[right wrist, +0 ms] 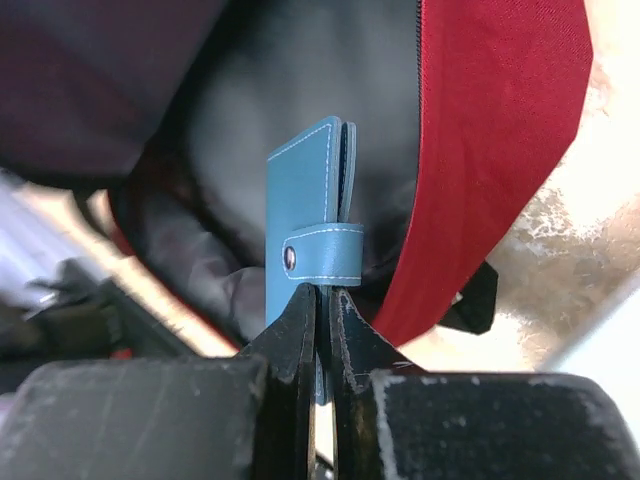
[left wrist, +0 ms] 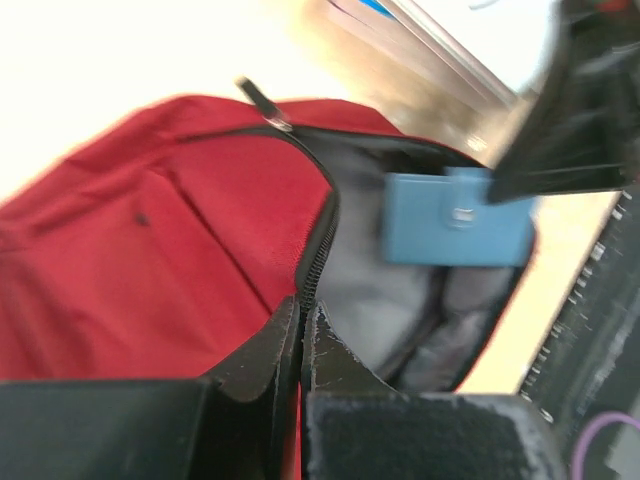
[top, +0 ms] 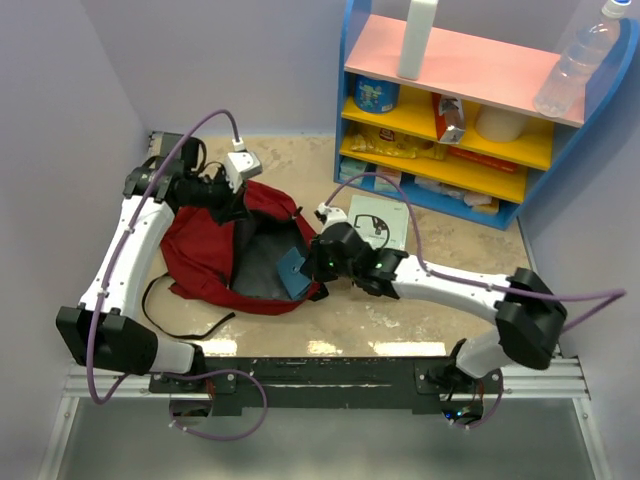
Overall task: Pack the student bag
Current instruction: Place the personal item in the student bag.
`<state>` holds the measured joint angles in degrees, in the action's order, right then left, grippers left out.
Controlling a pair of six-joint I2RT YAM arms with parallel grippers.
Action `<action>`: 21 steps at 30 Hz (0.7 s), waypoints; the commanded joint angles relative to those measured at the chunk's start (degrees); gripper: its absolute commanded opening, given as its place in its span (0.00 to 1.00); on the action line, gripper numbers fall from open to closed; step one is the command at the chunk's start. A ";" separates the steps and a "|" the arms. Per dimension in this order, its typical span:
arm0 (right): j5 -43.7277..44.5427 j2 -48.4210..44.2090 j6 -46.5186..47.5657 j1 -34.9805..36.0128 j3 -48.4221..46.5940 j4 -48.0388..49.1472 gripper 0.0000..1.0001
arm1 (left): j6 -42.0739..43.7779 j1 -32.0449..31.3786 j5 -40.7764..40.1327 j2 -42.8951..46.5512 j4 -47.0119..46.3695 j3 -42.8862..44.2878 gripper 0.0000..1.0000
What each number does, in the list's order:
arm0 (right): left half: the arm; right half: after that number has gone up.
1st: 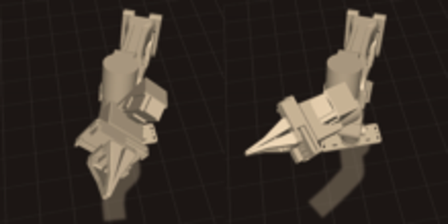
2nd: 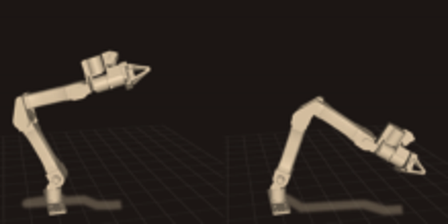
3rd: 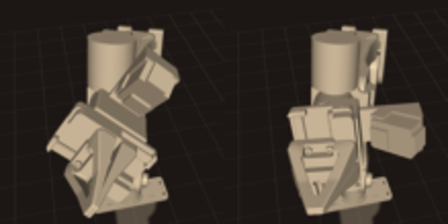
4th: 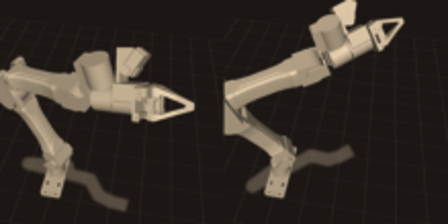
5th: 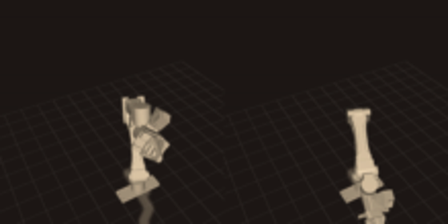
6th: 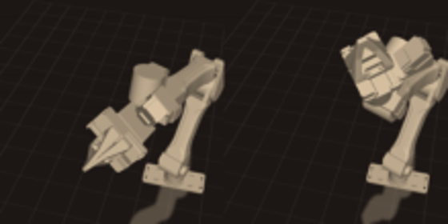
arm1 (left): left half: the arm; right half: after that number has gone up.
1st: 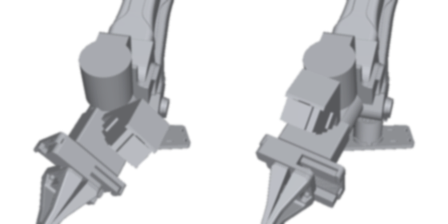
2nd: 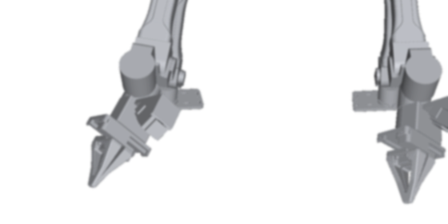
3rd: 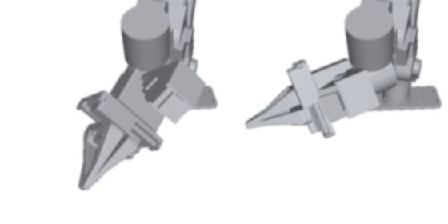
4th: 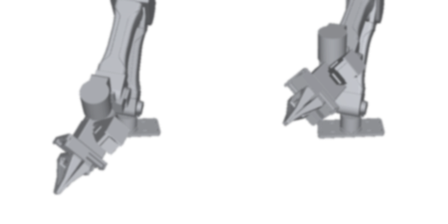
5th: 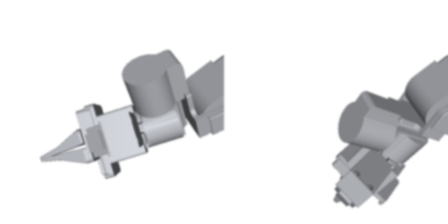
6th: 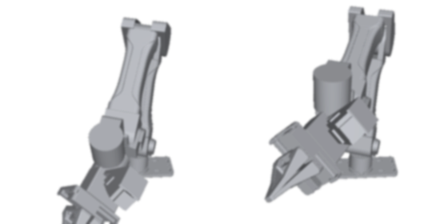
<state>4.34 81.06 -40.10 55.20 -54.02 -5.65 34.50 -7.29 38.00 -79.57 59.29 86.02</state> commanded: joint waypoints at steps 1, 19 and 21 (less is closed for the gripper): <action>11.46 5.59 -4.18 1.40 -6.53 -3.03 0.00 | 1.88 -1.67 3.05 1.79 -0.93 -4.36 0.00; 27.38 35.11 -18.08 4.48 -34.82 -18.85 0.00 | -2.60 -4.31 3.31 1.08 -1.10 8.90 0.00; 28.87 36.10 -19.05 4.48 -37.21 -20.71 0.00 | -2.77 -4.75 3.31 1.00 -1.02 8.64 0.00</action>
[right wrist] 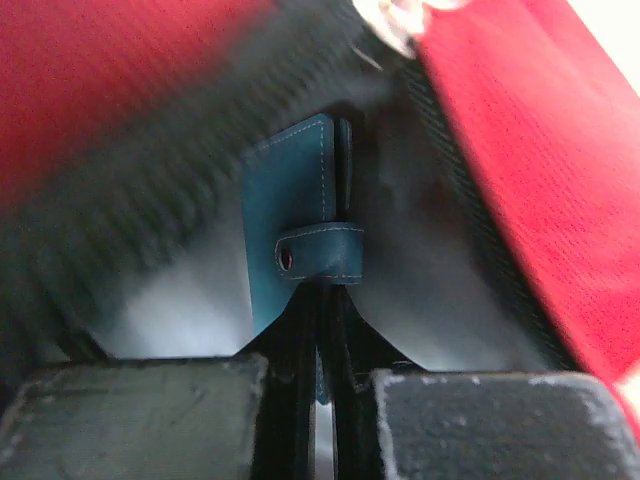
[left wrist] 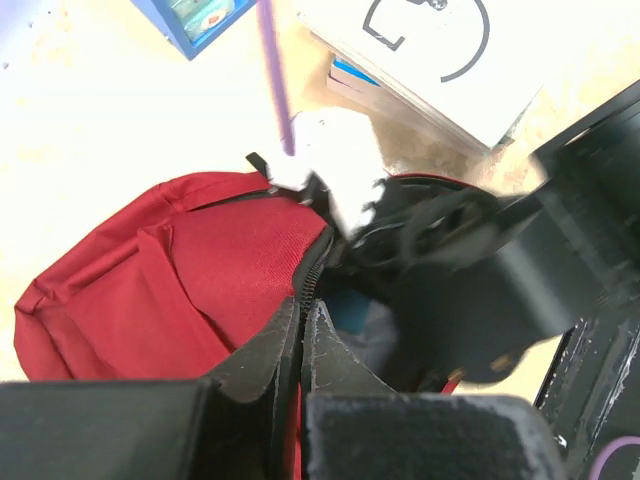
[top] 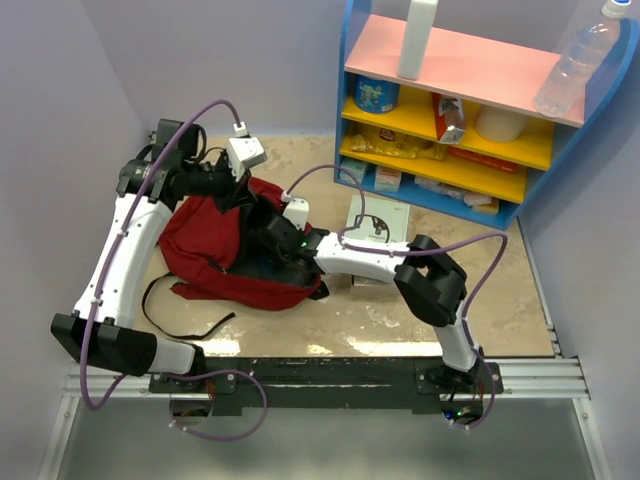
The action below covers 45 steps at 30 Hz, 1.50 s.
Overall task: Pack the student bag
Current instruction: Place the personal item in the student bag.
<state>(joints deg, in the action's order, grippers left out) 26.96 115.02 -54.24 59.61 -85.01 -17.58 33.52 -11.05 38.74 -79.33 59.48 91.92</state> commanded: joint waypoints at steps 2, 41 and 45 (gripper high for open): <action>7.31 1.00 -5.52 0.24 -3.52 -7.39 0.00 | -1.79 -0.99 2.57 0.76 -1.21 1.95 0.00; 2.23 4.16 -1.50 3.22 12.24 37.63 0.00 | 4.45 -1.52 6.44 2.43 2.57 -3.24 0.00; 0.47 2.05 3.96 5.42 14.61 39.64 0.00 | 4.63 -1.43 5.64 2.51 2.22 -3.33 0.00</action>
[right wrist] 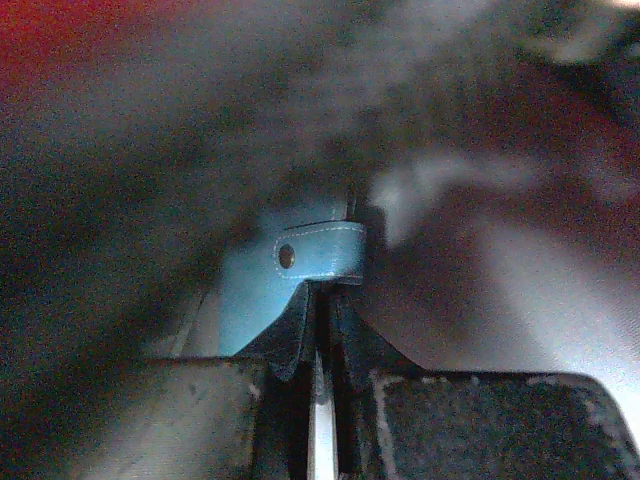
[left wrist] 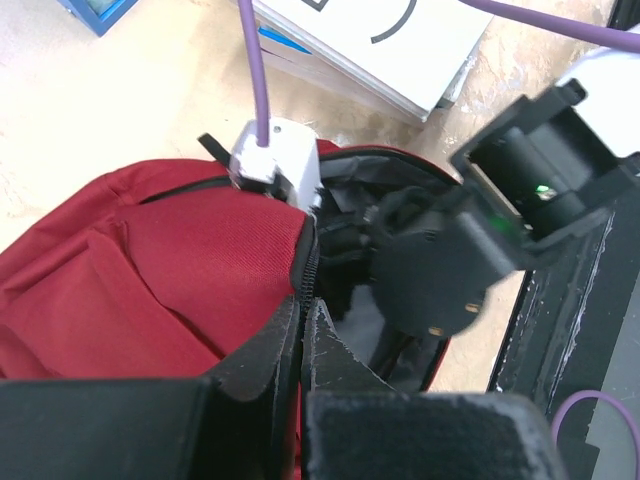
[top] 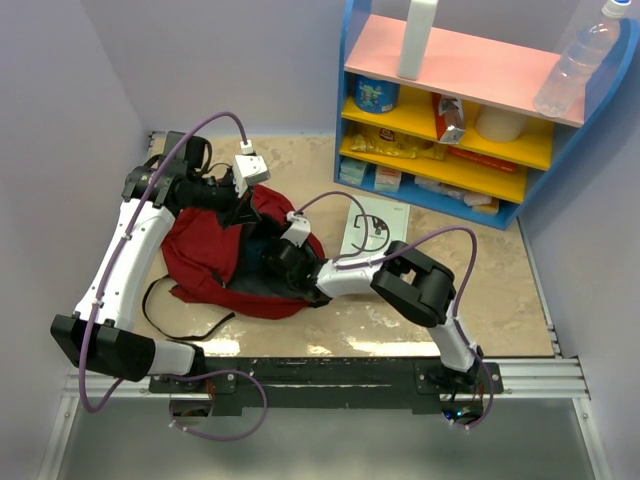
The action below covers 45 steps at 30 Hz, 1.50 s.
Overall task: Pack the student bag
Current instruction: Place the personal item in the student bag.
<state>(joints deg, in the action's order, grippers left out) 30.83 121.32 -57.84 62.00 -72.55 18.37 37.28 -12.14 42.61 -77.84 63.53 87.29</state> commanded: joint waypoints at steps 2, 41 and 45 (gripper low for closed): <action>-5.59 -4.16 10.71 4.62 3.12 5.79 0.00 | 0.43 -0.34 1.69 1.03 -2.70 1.04 0.00; -2.27 1.21 -1.76 3.22 -6.99 -4.32 0.39 | -0.80 -0.34 2.48 2.87 -5.26 -1.59 0.00; -2.00 -3.88 2.64 2.34 -2.95 -0.72 0.59 | -0.36 -0.34 1.78 3.05 -5.52 -2.03 0.00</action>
<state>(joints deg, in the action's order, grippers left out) 28.77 123.26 -60.40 65.21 -78.22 12.03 36.64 -12.16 42.35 -77.06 60.10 84.49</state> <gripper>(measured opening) 0.548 0.037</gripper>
